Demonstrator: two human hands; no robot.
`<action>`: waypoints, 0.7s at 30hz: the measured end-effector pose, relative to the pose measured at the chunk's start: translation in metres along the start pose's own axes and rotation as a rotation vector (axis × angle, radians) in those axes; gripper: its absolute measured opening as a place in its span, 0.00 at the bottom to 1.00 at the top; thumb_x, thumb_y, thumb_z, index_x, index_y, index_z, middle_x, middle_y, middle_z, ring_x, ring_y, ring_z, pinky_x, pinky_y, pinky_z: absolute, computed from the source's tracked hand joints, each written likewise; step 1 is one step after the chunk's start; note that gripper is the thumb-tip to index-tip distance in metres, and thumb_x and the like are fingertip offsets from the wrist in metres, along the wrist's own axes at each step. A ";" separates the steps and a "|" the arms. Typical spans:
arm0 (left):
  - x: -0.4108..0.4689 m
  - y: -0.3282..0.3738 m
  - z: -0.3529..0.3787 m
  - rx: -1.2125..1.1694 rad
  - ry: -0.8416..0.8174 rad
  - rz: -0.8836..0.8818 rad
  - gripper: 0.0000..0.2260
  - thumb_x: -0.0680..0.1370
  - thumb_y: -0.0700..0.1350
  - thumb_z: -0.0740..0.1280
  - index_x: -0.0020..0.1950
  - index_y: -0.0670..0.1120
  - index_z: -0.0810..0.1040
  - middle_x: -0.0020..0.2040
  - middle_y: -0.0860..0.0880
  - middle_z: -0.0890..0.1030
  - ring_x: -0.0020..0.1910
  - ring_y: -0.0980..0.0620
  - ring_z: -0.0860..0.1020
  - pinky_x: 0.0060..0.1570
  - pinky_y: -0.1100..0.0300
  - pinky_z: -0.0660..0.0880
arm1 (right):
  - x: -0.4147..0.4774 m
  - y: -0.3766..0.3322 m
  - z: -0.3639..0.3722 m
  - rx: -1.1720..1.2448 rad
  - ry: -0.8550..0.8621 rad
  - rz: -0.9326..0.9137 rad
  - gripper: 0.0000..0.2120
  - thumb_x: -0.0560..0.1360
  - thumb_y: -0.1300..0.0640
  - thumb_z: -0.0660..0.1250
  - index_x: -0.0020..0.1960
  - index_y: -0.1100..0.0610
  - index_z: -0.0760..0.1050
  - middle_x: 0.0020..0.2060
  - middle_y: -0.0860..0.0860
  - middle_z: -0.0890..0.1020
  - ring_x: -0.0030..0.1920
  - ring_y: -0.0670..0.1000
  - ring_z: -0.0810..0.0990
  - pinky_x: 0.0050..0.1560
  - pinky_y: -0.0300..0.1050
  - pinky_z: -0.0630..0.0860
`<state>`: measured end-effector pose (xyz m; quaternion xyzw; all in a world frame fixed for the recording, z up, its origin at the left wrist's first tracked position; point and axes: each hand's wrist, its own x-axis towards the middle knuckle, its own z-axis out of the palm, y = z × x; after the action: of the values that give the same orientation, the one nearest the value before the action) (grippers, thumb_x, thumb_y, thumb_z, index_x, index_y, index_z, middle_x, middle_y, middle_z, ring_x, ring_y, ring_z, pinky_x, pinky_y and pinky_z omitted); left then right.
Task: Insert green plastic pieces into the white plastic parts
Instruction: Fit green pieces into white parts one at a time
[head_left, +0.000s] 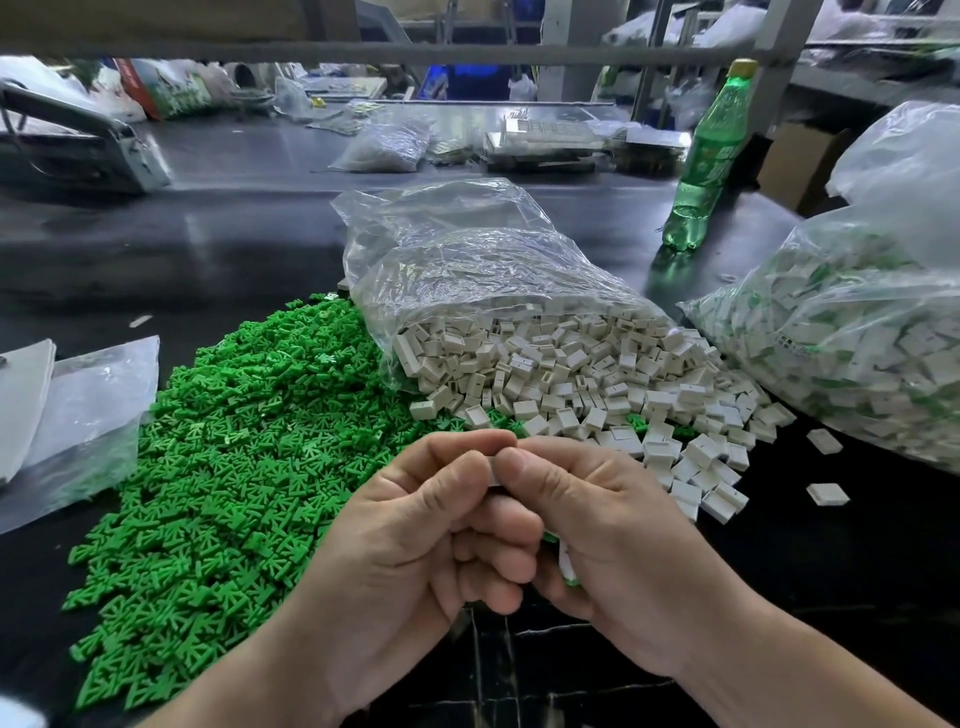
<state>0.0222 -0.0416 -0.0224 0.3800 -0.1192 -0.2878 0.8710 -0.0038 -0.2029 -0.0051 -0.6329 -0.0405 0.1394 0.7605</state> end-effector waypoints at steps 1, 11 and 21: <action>0.000 0.000 0.000 0.007 0.007 0.001 0.18 0.69 0.46 0.79 0.55 0.43 0.82 0.36 0.39 0.84 0.29 0.47 0.82 0.26 0.58 0.79 | 0.000 0.001 0.000 0.002 0.001 -0.003 0.13 0.78 0.44 0.68 0.48 0.53 0.84 0.28 0.51 0.77 0.24 0.47 0.72 0.20 0.35 0.63; 0.000 -0.004 0.003 0.055 0.066 0.074 0.18 0.65 0.46 0.81 0.51 0.43 0.83 0.33 0.40 0.82 0.25 0.48 0.81 0.25 0.58 0.78 | 0.000 0.004 0.005 0.024 0.039 -0.002 0.11 0.81 0.50 0.64 0.52 0.52 0.84 0.26 0.48 0.77 0.23 0.44 0.74 0.20 0.34 0.65; -0.002 0.000 0.004 0.079 0.049 0.094 0.18 0.68 0.48 0.79 0.54 0.43 0.82 0.34 0.40 0.82 0.26 0.48 0.81 0.27 0.58 0.79 | 0.005 0.005 0.005 0.053 -0.018 -0.019 0.13 0.80 0.47 0.64 0.49 0.56 0.81 0.27 0.49 0.76 0.26 0.48 0.74 0.21 0.36 0.64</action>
<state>0.0184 -0.0429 -0.0195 0.4152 -0.1269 -0.2324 0.8704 -0.0013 -0.1957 -0.0099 -0.6110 -0.0497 0.1388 0.7778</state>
